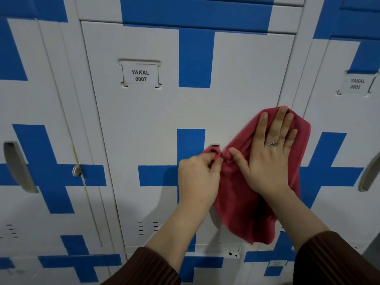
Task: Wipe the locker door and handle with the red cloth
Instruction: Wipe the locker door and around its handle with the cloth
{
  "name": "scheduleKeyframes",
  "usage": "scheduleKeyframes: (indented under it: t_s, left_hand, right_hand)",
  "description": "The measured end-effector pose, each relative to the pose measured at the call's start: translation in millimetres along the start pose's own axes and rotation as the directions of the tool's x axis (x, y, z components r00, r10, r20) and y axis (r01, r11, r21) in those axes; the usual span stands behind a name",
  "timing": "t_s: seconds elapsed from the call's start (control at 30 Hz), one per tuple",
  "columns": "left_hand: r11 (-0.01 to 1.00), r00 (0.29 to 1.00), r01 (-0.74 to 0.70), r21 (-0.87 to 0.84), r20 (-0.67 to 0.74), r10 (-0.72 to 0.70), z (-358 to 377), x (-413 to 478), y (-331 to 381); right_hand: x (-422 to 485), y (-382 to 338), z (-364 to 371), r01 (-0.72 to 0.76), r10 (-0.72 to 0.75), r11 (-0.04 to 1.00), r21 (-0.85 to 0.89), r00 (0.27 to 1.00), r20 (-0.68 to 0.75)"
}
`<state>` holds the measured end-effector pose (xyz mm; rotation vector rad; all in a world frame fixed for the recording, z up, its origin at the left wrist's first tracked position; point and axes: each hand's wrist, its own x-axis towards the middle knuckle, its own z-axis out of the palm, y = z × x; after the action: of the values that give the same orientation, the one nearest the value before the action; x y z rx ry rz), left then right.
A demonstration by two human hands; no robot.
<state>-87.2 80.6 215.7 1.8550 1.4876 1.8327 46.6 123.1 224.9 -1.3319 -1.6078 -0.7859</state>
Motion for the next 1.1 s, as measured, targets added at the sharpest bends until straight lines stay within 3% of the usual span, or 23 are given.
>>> scheduleKeyframes:
  t_s: [0.3, 0.6, 1.1]
  left_hand:
    - [0.989, 0.991, 0.129, -0.073, 0.056, -0.125, -0.4, -15.0, -10.3]
    - [0.989, 0.981, 0.122, -0.080, 0.164, -0.107, -10.2, -3.8, 2.7]
    - [0.997, 0.999, 0.046, -0.064, 0.006, -0.046, 4.4, 1.4, -3.9]
  right_hand:
    - [-1.2, 0.7, -0.1, 0.008, -0.008, 1.000, -0.019, 1.000, 0.025]
    - [-1.7, 1.2, 0.4, 0.003, -0.004, 1.000, 0.001, 1.000, 0.021]
    - [-4.0, 2.2, -0.5, 0.006, -0.006, 1.000, 0.010, 0.999, 0.041]
